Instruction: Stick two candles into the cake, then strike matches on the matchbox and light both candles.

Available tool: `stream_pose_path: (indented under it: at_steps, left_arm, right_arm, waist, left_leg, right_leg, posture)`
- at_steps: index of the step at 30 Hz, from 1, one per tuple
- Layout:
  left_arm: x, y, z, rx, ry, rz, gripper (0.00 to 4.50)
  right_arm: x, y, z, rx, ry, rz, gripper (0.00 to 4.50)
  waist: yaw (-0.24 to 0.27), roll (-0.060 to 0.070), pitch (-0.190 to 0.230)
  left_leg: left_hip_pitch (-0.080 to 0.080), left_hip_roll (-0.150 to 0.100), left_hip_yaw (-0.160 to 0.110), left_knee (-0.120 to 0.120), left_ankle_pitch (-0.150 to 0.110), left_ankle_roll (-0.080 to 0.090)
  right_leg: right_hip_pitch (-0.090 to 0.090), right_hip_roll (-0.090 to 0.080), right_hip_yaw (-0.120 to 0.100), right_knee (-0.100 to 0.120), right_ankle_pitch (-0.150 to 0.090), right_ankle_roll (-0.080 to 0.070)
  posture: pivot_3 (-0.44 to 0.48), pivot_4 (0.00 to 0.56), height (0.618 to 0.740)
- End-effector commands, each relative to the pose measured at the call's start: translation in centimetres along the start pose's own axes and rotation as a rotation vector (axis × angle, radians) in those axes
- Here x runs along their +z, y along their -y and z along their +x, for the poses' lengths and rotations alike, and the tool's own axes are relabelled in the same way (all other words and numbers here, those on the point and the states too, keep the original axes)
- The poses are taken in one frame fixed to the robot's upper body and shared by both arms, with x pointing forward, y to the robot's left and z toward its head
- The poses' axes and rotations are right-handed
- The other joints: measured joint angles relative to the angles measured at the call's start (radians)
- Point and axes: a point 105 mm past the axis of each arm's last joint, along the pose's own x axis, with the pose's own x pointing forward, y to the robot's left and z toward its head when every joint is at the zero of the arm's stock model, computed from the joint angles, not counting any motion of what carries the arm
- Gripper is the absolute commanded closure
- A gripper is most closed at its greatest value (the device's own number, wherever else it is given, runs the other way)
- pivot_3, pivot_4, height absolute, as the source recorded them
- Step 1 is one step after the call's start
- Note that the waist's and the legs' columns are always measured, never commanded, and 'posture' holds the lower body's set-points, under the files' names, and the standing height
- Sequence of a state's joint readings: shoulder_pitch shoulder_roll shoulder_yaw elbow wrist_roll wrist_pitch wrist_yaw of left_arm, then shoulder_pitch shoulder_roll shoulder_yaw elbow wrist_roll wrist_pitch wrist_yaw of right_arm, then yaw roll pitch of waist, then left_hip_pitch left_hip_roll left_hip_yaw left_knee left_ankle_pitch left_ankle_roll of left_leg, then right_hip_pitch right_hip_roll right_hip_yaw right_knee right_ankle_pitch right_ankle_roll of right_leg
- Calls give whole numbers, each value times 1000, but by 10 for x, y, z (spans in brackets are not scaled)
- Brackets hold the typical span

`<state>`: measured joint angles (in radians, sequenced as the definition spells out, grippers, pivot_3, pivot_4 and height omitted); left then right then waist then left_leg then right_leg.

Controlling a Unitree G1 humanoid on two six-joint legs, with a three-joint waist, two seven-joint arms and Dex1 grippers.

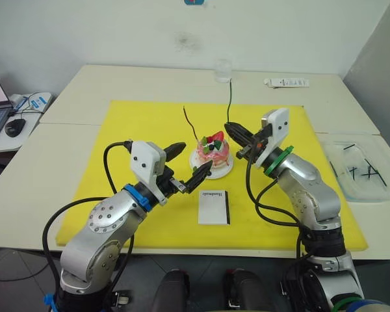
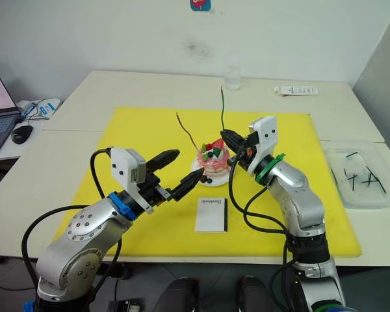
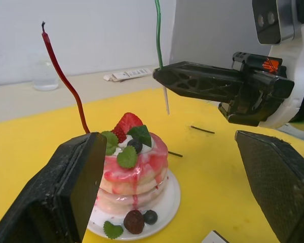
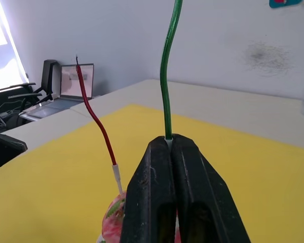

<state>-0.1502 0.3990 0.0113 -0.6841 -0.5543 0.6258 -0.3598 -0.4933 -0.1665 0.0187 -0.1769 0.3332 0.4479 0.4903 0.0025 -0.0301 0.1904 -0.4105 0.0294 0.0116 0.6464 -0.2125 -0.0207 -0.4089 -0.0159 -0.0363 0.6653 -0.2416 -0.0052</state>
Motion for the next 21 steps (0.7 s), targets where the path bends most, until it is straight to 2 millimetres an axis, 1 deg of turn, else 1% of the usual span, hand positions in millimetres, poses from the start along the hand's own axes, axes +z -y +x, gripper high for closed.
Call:
stream_pose_path:
  at_steps: [1, 5, 8, 17, 21]
  left_arm:
    - [14, 5, -3, -19, 44, 27, 0]
    - [14, 5, -2, -32, 39, 28, 0]
    - [14, 5, -2, -40, 32, 37, 0]
    - [14, 3, -6, -46, 20, 50, 0]
    - [14, 3, -8, -45, 19, 51, 0]
  right_arm:
    - [6, -3, 2, -6, 66, -22, 4490]
    - [0, -5, 8, -20, 84, -13, 4490]
    - [-4, -2, 11, -38, 95, -11, 4490]
    - [-16, 8, 13, -83, 92, -20, 4490]
    - [-18, 8, 14, -82, 95, -12, 4490]
  waist:
    - [-3, 0, 0]
    - [-4, 0, 0]
    - [-4, 0, 0]
    - [-4, 0, 0]
    - [-4, 0, 0]
  left_leg:
    - [0, 0, 0, 0, 0, 0]
    - [0, 0, 0, 0, 0, 0]
    - [0, 0, 0, 0, 0, 0]
    - [0, 0, 1, -1, 0, 0]
    - [0, 0, 1, -1, 0, 0]
  right_leg:
    - [0, 0, 0, 0, 0, 0]
    - [0, 0, 1, -1, 0, 0]
    - [0, 1, 1, -1, 0, 0]
    - [0, 0, 1, -1, 0, 0]
    - [0, 0, 1, -1, 0, 0]
  posture:
    - [0, 150, 740]
    - [0, 150, 740]
    - [0, 150, 740]
    - [0, 150, 740]
    - [0, 150, 740]
